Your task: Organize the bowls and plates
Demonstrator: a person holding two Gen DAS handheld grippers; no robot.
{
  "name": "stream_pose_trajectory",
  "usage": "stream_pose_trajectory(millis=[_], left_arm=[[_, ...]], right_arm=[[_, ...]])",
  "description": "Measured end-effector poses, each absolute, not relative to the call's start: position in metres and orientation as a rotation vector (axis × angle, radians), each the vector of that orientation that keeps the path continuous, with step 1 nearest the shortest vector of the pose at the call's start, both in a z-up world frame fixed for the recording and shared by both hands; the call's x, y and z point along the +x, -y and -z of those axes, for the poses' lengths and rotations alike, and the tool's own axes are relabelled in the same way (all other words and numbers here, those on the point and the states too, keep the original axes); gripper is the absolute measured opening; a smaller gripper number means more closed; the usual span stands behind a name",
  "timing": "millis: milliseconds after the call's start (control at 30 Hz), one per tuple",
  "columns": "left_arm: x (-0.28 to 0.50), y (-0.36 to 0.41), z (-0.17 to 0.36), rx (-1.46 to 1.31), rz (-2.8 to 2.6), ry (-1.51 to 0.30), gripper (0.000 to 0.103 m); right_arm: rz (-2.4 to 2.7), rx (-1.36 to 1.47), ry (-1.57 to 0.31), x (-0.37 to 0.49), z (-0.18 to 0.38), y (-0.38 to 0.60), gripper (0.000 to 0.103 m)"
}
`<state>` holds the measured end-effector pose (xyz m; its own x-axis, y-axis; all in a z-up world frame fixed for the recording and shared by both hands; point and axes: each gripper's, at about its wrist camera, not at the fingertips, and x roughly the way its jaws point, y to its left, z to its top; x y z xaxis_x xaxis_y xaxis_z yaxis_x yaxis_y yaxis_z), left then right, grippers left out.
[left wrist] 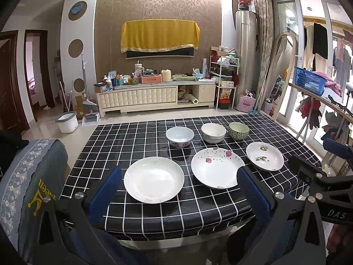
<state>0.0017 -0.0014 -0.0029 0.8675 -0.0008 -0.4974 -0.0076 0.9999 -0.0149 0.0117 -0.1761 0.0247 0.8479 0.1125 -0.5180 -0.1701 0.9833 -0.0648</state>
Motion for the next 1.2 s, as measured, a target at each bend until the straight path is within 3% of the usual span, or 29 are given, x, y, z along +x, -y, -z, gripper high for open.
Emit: stream_pose_trajectory(millis=[1200], left_arm=[[-0.0017,0.0041,0.0075,-0.006,-0.010,-0.519,0.103]], right_arm=[[-0.146,-0.122,-0.540,0.0085,-0.0224,0.1757,0.103]])
